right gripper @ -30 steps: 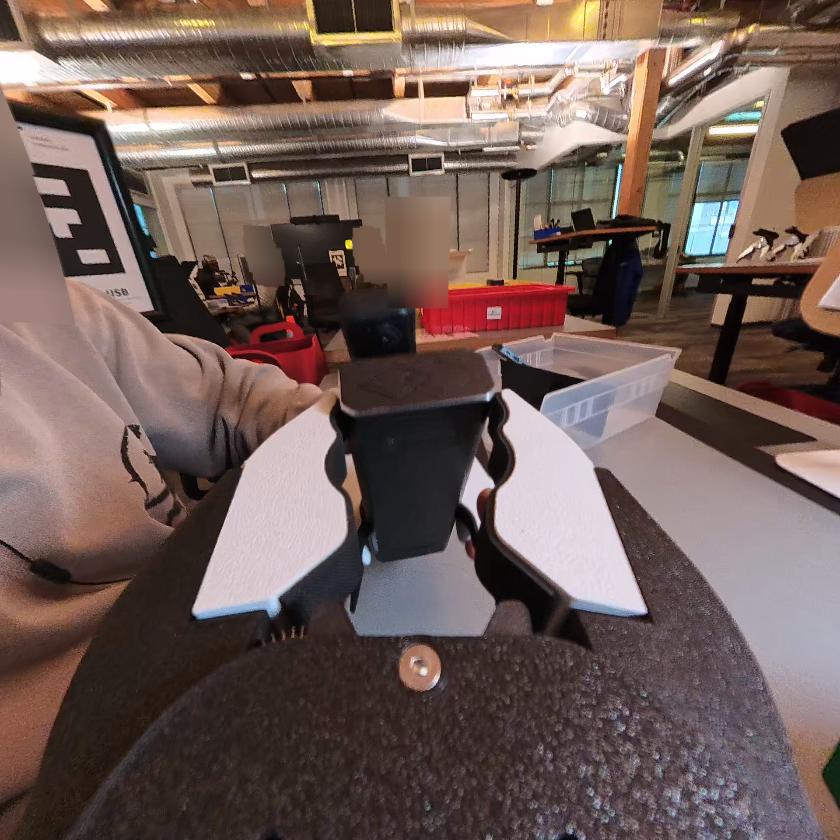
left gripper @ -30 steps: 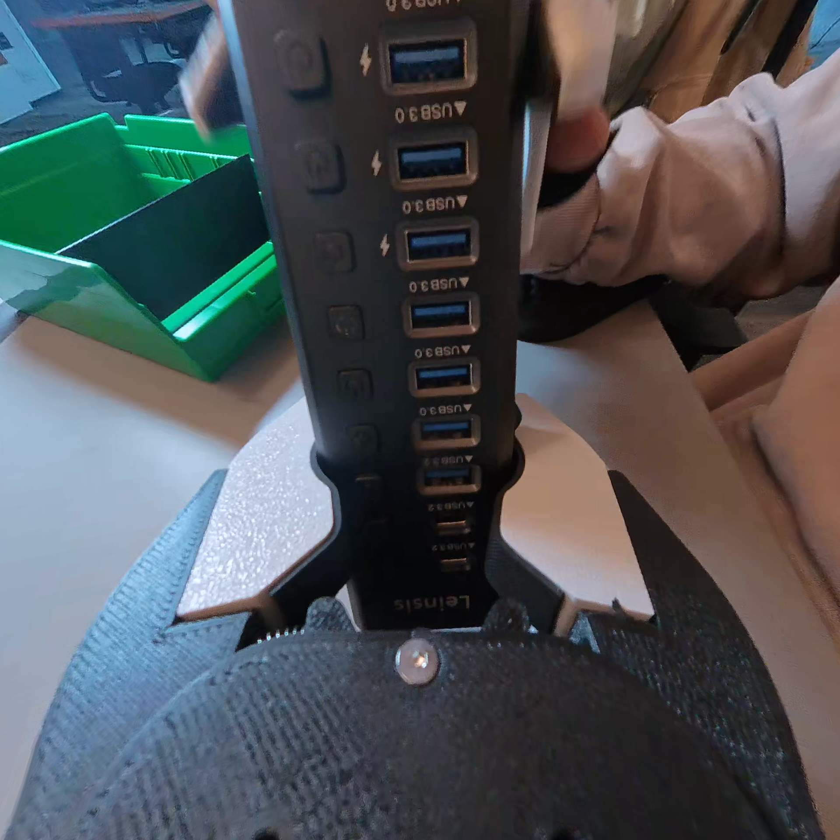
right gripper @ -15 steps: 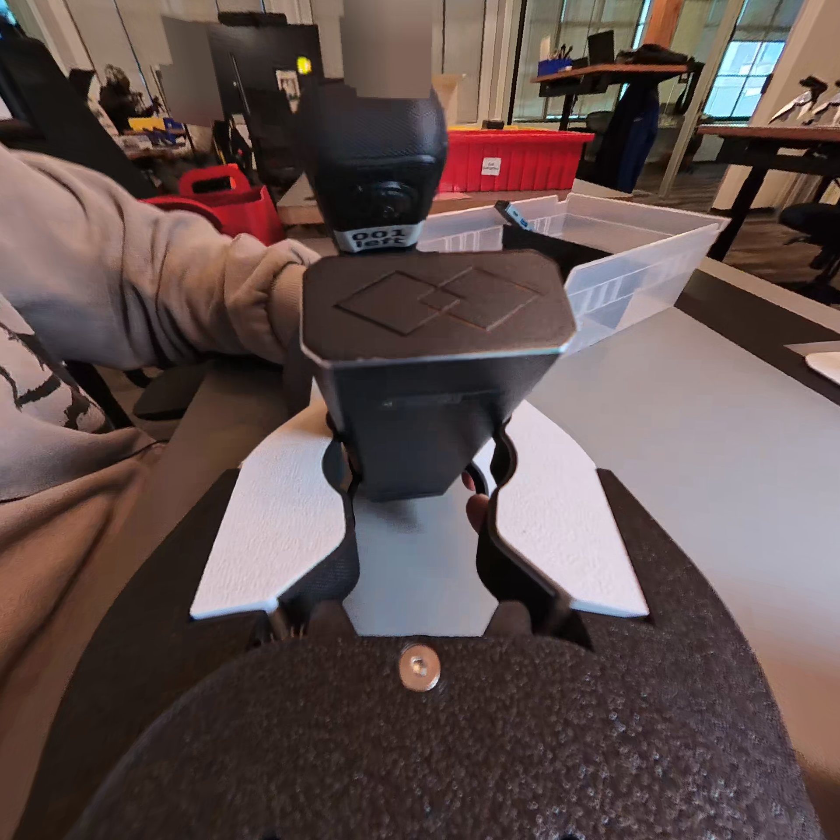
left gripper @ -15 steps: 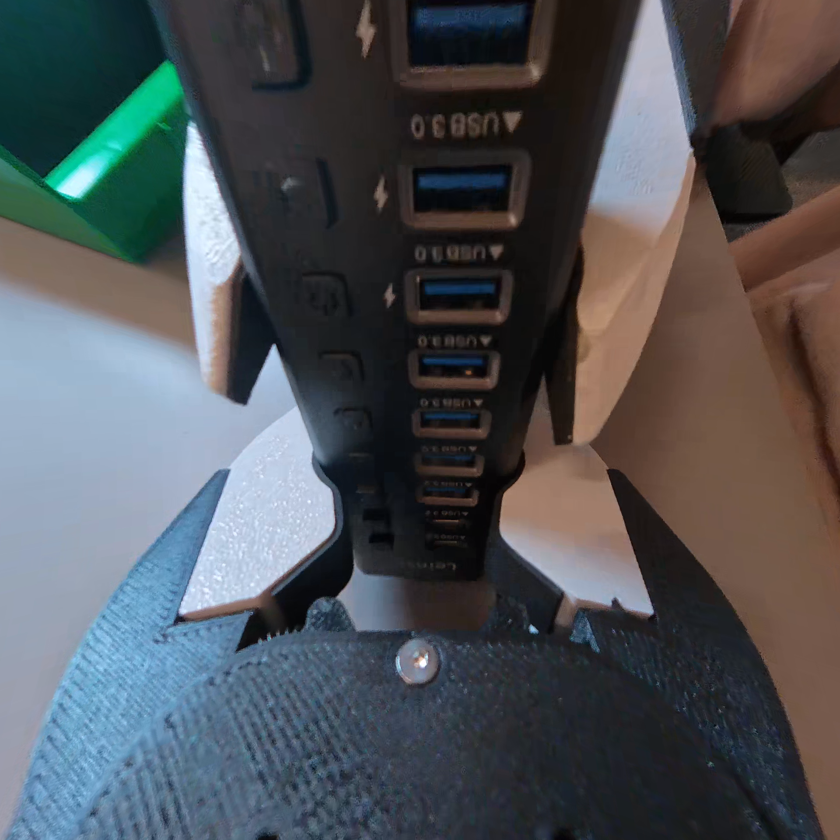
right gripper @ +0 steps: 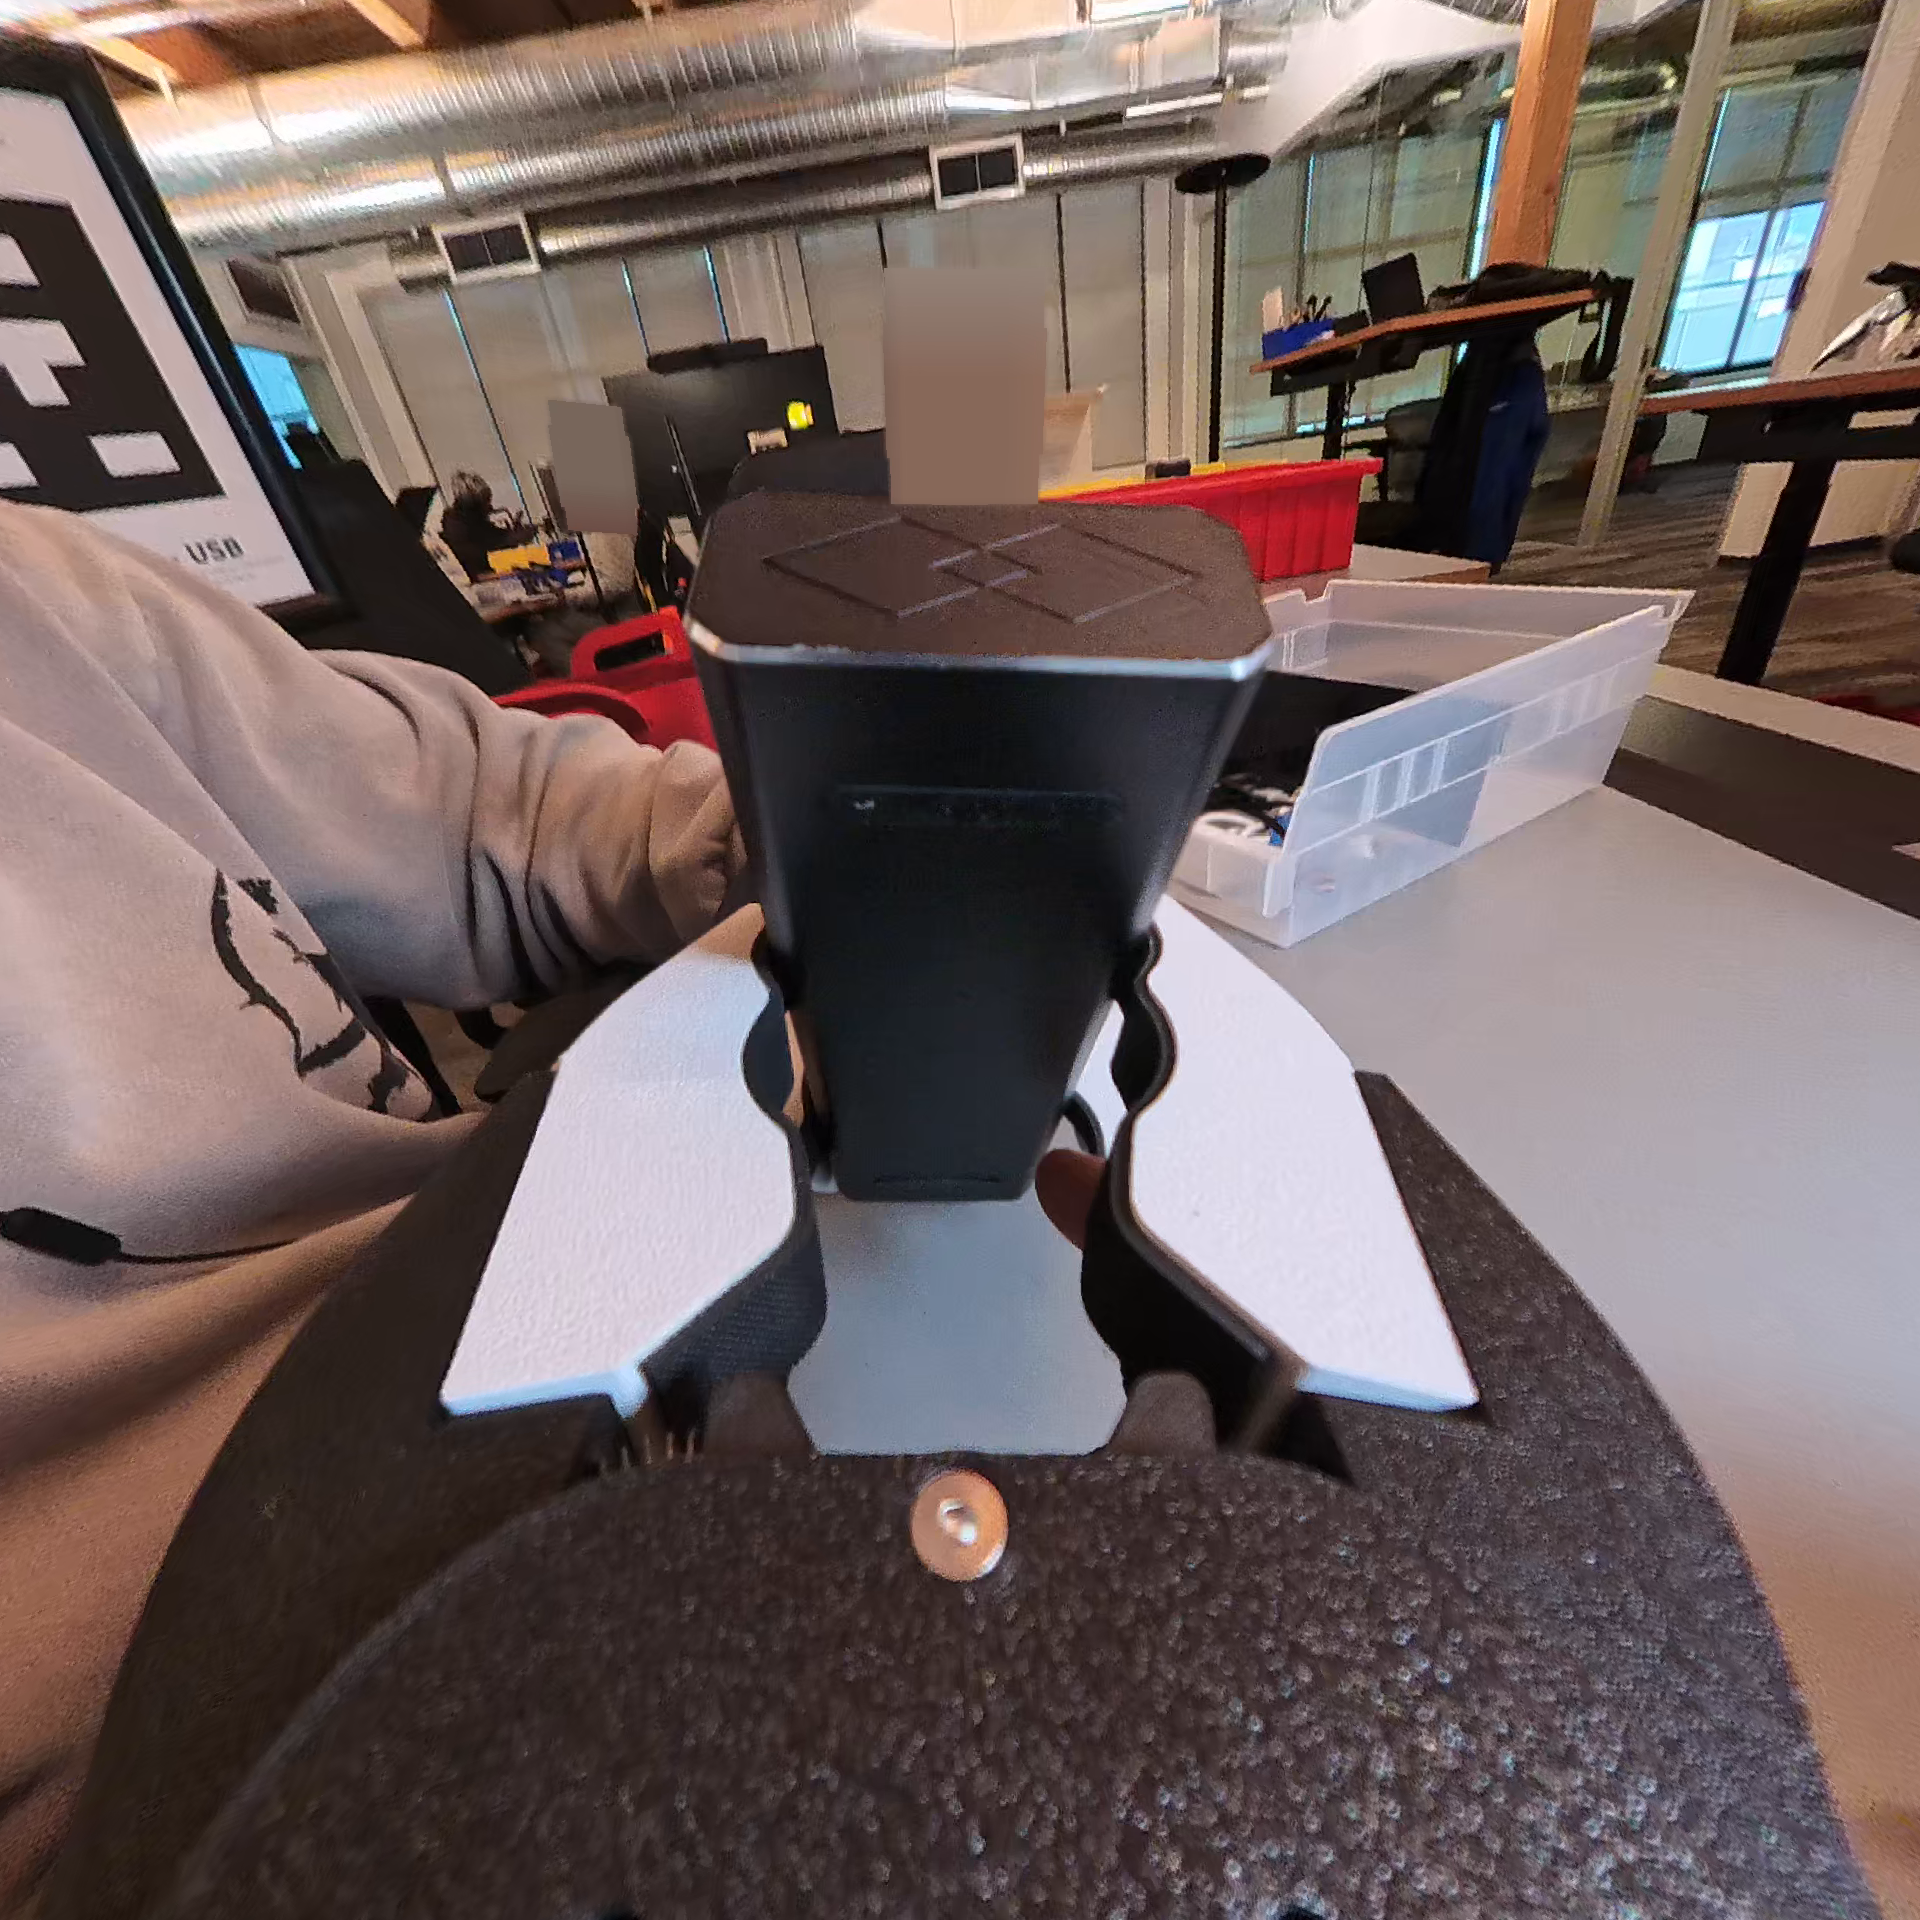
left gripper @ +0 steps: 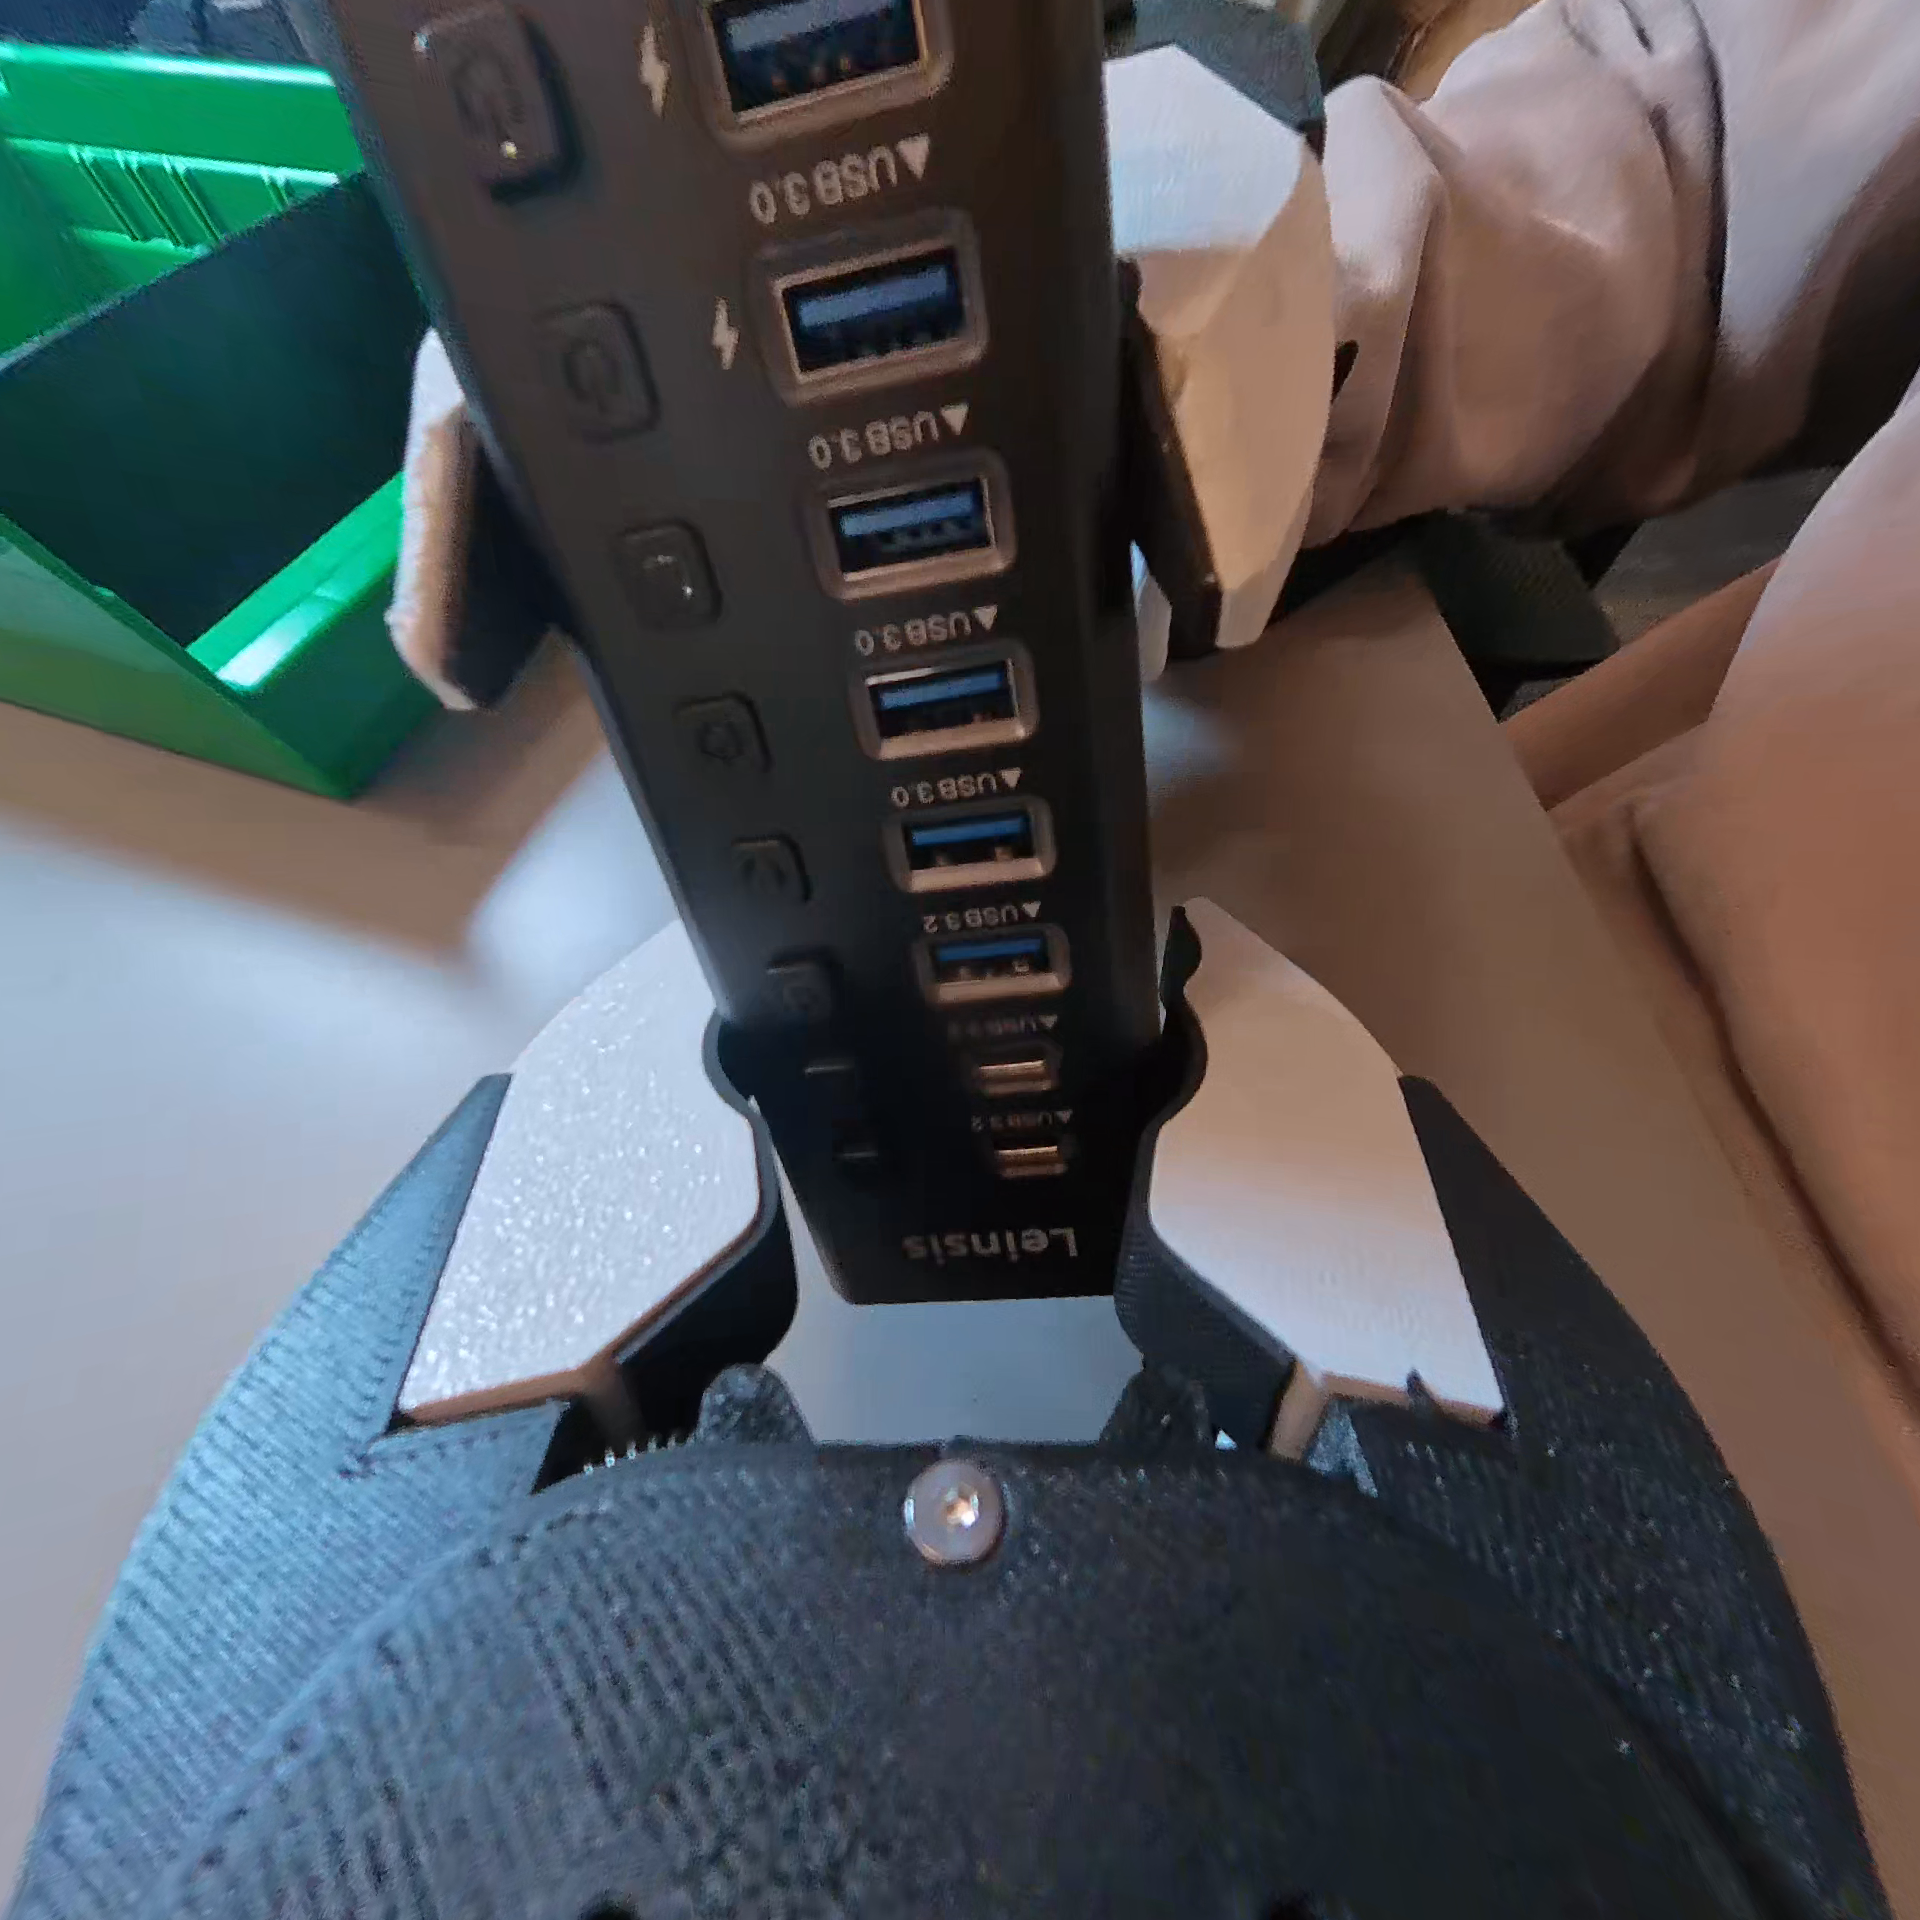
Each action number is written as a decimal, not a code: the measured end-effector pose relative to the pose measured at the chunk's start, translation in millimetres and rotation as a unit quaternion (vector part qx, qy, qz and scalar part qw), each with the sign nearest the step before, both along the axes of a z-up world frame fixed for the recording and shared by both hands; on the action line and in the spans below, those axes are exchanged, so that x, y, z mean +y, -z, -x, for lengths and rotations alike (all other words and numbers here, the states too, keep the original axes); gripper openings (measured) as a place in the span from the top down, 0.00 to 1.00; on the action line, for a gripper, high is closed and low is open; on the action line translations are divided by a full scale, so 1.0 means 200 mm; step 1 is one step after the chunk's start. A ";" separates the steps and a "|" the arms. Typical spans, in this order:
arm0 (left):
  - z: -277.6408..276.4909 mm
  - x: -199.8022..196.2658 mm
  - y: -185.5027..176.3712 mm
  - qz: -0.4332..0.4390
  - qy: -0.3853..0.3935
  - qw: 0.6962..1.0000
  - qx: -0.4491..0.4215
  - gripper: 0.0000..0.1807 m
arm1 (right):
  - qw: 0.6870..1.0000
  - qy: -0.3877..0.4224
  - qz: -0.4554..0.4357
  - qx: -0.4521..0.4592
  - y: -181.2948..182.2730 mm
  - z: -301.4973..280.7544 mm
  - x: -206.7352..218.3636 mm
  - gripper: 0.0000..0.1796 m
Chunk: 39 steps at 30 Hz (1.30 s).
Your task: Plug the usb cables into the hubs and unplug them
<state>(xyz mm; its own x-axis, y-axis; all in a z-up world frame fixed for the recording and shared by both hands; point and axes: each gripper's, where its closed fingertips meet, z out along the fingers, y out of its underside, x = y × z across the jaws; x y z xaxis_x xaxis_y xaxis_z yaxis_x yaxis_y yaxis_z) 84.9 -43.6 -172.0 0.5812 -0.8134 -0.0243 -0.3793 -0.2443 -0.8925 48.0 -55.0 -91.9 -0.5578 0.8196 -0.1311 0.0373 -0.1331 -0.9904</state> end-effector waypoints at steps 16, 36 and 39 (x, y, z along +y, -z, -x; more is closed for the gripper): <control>0.05 -0.06 -0.07 0.081 0.024 0.993 -0.077 0.60 | 0.999 0.014 0.014 -0.026 0.03 0.02 0.02 0.63; 0.05 -0.02 0.03 0.035 0.005 0.999 -0.016 0.60 | 1.000 0.023 -0.011 0.003 0.00 0.04 -0.02 0.60; 0.02 0.00 0.03 0.026 -0.003 0.999 -0.024 0.60 | 0.999 0.024 0.021 0.027 -0.06 0.01 0.02 0.60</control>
